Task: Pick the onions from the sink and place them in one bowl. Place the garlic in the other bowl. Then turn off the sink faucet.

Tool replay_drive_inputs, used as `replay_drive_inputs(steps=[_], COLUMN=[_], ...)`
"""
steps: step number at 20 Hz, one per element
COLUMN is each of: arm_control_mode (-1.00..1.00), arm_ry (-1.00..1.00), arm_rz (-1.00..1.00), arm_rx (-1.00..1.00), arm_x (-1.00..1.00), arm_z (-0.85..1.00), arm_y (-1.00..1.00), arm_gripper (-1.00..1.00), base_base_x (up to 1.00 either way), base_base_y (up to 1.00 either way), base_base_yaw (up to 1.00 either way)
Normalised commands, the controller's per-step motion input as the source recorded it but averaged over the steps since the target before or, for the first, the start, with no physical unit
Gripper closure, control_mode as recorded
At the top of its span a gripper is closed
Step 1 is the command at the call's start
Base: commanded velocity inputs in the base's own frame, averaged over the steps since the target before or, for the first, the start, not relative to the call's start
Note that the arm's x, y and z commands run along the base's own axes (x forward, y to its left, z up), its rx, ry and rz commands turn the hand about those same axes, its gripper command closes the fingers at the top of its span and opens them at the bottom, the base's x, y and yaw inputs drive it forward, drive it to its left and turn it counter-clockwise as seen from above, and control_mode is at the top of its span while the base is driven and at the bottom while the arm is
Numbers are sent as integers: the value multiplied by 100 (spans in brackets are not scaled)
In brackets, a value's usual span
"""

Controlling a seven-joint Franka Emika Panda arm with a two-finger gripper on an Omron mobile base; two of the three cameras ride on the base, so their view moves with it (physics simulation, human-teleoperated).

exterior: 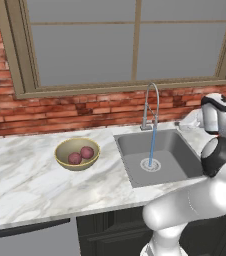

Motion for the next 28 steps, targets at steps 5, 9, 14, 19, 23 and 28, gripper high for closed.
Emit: replay_drive_inputs(steps=[5,9,14,19,23,28], arm_control_mode=[-100,-100,-100,-100,-100,-100], arm_ry=[-2,-2,0,0,0,0], arm_rz=[0,0,0,0,0,0], arm_rx=[5,4,5,6,5,4], arm_x=[21,15,17,23,23,17], arm_z=[-10,-5,-6,-3,-15,-31], arm_y=[-1,-5,-21,-14,-5,0], arm_gripper=[-100,-100,-100,-100,-100,-100], base_base_x=[0,0,0,0,0,0], base_base_y=[0,0,0,0,0,0], base_base_yaw=[0,0,0,0,0,0])
